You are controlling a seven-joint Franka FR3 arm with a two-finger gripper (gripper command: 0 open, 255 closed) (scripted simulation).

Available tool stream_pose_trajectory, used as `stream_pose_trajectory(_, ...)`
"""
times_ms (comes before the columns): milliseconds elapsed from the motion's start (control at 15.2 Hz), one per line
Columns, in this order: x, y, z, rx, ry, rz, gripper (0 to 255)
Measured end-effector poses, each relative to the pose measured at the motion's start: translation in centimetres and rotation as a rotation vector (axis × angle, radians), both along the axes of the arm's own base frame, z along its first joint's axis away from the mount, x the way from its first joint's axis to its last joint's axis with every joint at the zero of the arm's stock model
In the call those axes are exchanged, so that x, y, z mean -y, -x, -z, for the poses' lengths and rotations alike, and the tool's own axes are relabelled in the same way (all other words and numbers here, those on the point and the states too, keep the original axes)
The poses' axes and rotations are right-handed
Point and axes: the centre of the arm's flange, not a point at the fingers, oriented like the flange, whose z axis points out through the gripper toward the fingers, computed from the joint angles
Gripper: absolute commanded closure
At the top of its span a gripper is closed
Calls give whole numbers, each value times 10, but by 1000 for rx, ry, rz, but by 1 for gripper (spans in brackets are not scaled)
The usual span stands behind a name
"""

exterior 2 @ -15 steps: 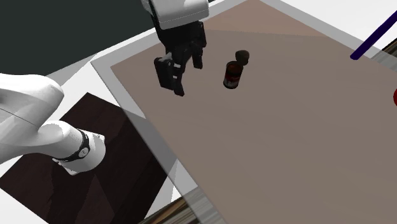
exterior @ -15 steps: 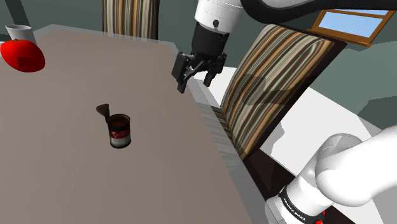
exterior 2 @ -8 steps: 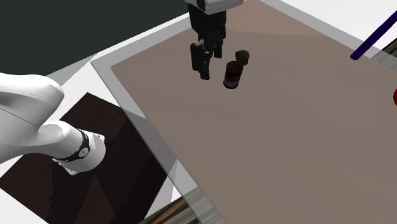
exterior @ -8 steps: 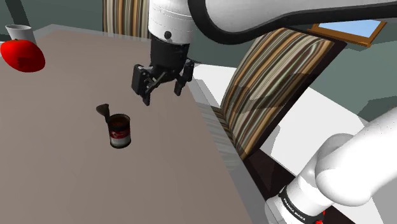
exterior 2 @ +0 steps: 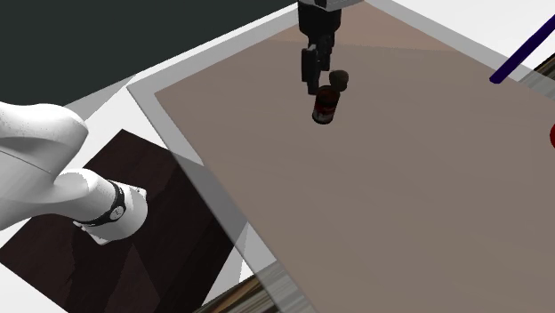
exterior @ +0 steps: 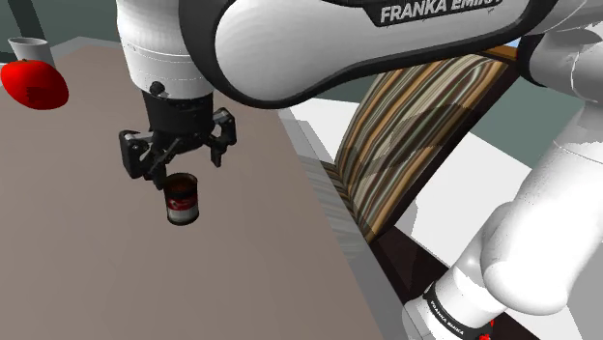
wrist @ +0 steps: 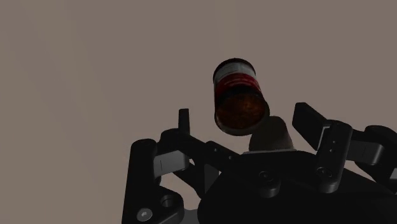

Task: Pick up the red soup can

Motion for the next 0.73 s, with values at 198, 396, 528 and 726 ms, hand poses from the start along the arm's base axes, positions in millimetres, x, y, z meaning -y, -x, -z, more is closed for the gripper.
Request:
stream_pose_trajectory(198,-6,-3,12,3,3,-2,0)
stream_pose_trajectory(396,-6,-3,30,3,4,-2,0)
stream_pose_trajectory(528,-6,-3,40,3,4,-2,0)
stream_pose_trajectory(726,-6,-3,42,4,3,-2,255)
